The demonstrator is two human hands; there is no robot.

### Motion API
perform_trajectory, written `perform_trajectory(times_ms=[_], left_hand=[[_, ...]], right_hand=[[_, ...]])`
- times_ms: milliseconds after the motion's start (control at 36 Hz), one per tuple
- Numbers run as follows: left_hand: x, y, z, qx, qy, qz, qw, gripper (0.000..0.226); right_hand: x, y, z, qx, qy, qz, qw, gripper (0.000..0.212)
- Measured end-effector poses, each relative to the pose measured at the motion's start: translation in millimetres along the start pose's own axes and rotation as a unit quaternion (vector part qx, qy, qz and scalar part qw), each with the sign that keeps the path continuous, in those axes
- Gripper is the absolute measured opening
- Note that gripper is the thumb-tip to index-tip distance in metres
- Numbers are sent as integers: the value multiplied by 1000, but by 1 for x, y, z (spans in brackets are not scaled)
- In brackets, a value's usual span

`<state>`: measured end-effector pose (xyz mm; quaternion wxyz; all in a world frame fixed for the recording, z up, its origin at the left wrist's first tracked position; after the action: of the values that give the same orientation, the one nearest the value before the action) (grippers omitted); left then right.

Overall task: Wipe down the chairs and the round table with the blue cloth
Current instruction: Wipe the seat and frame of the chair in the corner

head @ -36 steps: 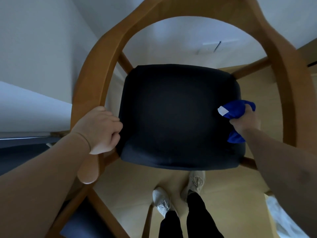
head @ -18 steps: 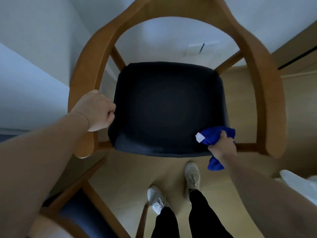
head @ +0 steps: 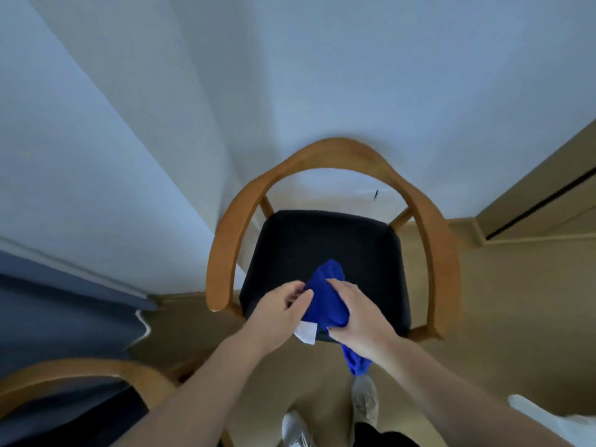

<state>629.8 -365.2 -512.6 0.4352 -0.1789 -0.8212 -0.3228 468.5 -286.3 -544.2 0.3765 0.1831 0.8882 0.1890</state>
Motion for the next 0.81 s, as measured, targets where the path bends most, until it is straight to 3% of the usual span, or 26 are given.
perform_trajectory(times_ms=[361, 528, 667, 806], left_hand=[[100, 63, -21, 152, 179, 1, 972, 39], [100, 75, -6, 185, 235, 19, 954, 32], [82, 86, 4, 202, 248, 9, 947, 30], [55, 97, 2, 229, 236, -20, 944, 28]], right_hand=[[-85, 47, -99, -8, 140, -270, 953, 88], [-77, 46, -118, -113, 155, -282, 940, 113], [-71, 36, -116, -152, 122, -265, 944, 105], [-85, 26, -86, -207, 183, -263, 925, 122]])
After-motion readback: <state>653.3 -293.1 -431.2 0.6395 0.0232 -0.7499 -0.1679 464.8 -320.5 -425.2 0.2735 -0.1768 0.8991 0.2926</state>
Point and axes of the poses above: each hand's wrist, its own y-axis away from the middle knuckle, its own z-axis out of the palm, x = y × z, the point moved 1 cm from there along -y, towards the middle knuckle, and after that the axes turned 6 degrees about z, right-handed, at the moved point
